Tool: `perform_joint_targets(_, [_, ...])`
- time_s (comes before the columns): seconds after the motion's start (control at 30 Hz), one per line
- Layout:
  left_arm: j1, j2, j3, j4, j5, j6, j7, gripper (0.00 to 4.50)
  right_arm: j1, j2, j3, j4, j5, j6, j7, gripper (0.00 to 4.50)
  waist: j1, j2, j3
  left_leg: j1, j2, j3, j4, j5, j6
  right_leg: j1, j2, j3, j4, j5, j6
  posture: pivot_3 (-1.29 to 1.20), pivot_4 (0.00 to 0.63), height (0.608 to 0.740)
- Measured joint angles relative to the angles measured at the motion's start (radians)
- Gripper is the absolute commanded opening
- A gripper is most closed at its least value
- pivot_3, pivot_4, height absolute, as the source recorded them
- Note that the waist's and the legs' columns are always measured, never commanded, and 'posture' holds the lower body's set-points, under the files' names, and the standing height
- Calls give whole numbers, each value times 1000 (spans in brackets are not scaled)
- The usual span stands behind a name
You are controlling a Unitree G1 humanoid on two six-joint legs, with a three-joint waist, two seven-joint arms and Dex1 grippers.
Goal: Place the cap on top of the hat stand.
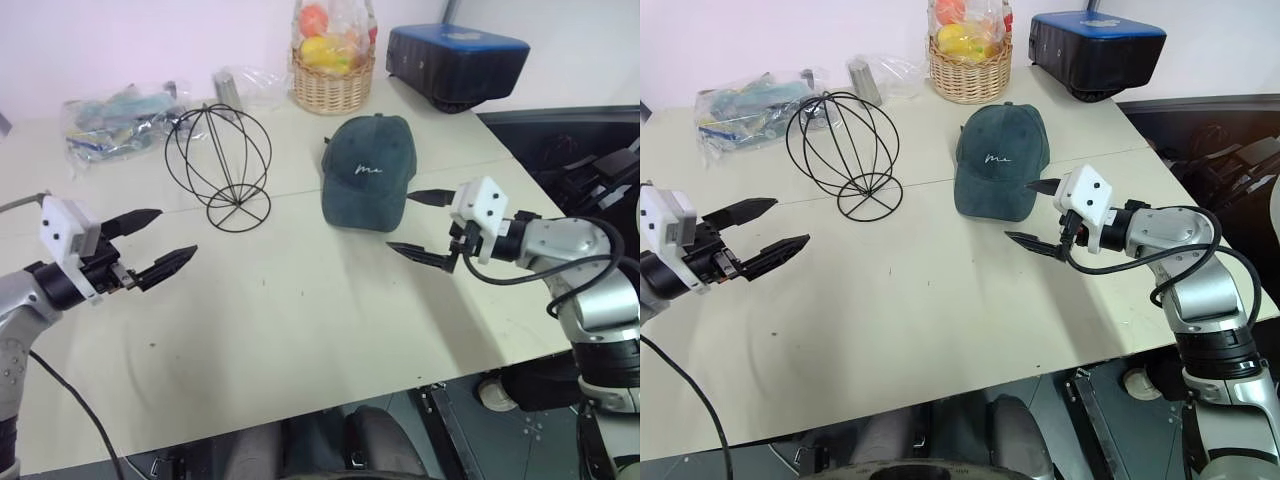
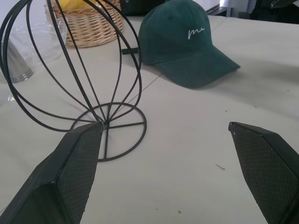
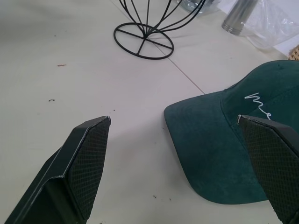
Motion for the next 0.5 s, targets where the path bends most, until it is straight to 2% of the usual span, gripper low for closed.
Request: perform_joint_targets(0.5, [-2,0,39,3,-28,27,17,4488,20,2,0,-23,7,21,-17,4445,1,0,0,0,0,0,0,0,0,0,0,0,0,0,0,0,150,740])
